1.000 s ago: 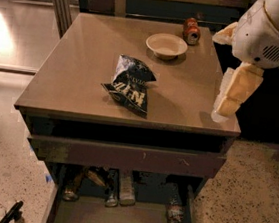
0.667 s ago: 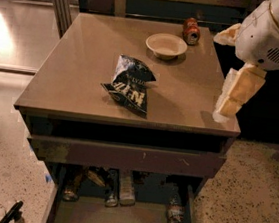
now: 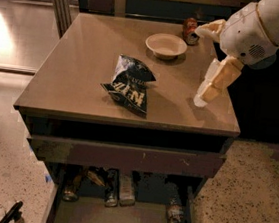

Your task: Place blue chip bag into middle drawer

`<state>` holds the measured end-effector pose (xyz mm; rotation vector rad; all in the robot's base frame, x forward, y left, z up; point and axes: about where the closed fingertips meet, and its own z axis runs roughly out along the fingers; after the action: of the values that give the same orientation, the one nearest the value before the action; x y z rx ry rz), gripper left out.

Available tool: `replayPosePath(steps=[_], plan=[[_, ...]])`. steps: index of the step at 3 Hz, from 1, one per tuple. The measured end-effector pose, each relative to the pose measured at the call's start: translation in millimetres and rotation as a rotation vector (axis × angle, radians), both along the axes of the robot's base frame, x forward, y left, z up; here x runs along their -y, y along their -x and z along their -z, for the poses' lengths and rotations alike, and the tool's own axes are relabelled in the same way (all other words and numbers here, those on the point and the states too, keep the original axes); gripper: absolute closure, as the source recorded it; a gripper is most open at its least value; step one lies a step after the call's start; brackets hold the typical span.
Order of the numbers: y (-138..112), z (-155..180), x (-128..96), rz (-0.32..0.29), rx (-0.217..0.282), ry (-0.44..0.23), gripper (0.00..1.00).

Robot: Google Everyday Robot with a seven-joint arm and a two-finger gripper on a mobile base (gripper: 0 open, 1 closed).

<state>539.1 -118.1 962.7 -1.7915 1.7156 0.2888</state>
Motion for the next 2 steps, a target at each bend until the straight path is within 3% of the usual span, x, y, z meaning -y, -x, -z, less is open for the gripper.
replayPosePath(steps=[1,2], plan=[[-9.4,-1.9,-16.6,-0.063,0.011,-0.062,0.00],[-9.4,-1.9,-16.6,-0.063,0.011,-0.062,0.00]])
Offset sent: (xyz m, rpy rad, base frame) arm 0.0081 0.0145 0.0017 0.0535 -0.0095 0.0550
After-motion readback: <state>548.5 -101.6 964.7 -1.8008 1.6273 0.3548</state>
